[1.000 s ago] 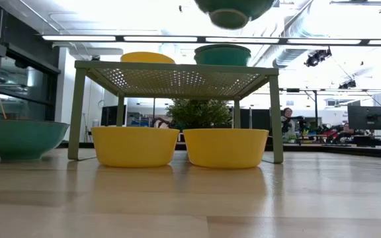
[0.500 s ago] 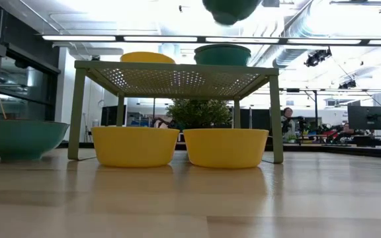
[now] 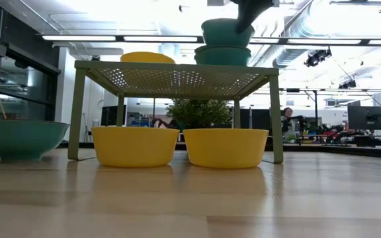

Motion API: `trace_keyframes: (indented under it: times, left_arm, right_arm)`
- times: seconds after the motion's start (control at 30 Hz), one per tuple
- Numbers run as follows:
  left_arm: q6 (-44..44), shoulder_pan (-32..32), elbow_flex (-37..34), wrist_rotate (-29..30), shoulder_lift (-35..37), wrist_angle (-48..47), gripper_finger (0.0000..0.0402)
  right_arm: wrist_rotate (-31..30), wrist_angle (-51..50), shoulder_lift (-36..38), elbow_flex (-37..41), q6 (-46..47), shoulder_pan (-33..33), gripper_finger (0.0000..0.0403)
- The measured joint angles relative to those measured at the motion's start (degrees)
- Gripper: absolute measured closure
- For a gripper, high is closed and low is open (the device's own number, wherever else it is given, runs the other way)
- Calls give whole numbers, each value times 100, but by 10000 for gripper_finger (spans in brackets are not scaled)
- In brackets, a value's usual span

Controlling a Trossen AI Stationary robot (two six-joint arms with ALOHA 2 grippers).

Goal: Pick & Place Mini bowls
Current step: Stack the blue patterned bowl on top of the blue patterned bowl on the shelf

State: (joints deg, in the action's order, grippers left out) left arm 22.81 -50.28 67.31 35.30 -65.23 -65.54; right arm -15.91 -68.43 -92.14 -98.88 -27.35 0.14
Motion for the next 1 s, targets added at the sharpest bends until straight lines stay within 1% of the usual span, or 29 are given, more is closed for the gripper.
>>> trace_keyframes:
  times: [0.17, 0.3, 0.4, 0.57, 0.73, 0.83, 1.0]
  left_arm:
    - [0, -2, 0, 0, 0, -6, 227]
    - [2, 0, 0, 1, 0, -10, 227]
    - [1, 0, 0, -2, -3, -14, 227]
    - [4, -1, 0, -62, -22, 0, 227]
    - [24, -1, 0, -156, -22, 28, 227]
    - [23, 0, 0, -175, -22, 54, 227]
    - [15, 0, 0, -174, -22, 94, 227]
  right_arm:
    - [271, 27, -55, 44, 4, -91, 401]
    - [310, 84, -180, 44, 1, -46, 401]
    - [544, 159, -302, 42, 5, -46, 401]
    - [452, 178, -539, 39, -15, -46, 401]
    - [407, 168, -582, 31, 22, -21, 400]
    - [334, 110, -590, 31, 145, 5, 382]
    - [344, 82, -590, 31, 248, 29, 331]
